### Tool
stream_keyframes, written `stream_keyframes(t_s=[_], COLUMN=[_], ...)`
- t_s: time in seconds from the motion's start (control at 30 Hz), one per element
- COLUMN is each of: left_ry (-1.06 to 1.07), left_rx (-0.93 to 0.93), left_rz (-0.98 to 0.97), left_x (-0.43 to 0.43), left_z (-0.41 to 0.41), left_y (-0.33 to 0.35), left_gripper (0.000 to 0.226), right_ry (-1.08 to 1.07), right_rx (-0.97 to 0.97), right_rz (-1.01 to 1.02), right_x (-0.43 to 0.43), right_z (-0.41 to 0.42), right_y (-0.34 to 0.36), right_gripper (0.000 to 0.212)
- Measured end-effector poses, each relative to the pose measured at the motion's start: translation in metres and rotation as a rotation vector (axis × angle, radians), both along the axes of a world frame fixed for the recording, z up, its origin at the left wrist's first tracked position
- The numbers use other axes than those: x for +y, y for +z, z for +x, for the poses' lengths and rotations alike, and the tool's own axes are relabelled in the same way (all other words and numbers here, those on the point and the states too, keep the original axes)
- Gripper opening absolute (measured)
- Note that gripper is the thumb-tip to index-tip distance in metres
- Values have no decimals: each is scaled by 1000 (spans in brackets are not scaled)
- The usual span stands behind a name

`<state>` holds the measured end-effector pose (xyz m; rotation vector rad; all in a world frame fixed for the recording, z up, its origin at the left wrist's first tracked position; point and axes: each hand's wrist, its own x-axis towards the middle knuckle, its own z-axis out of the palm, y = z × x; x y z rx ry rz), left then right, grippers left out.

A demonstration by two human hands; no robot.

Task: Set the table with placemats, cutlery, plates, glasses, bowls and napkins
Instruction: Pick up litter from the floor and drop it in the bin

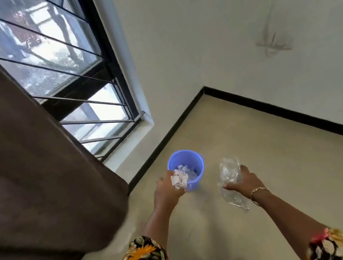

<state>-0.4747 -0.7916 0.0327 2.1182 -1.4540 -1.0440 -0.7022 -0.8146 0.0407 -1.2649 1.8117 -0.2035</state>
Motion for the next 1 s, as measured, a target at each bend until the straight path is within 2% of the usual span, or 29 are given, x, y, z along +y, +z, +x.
stream_keyframes(t_s=[0.2, 0.47, 0.73, 0.83, 1.0], left_ry=[75, 21, -39, -43, -40], left_rx=[27, -46, -59, -63, -41], left_rz=[18, 162, 287, 331, 393], left_x=[-81, -186, -259, -279, -304], left_z=[21, 57, 82, 83, 75], left_y=[-28, -71, -121, -144, -177], left_gripper=[52, 51, 51, 51, 52], right_ry=[79, 4, 21, -12, -2], right_rx=[-10, -21, 33, 36, 78], right_rz=[138, 305, 432, 437, 400], right_x=[-99, -210, -299, -322, -340], right_z=[31, 79, 117, 117, 104], right_y=[-35, -96, -165, -189, -214], right_gripper=[81, 72, 88, 93, 86])
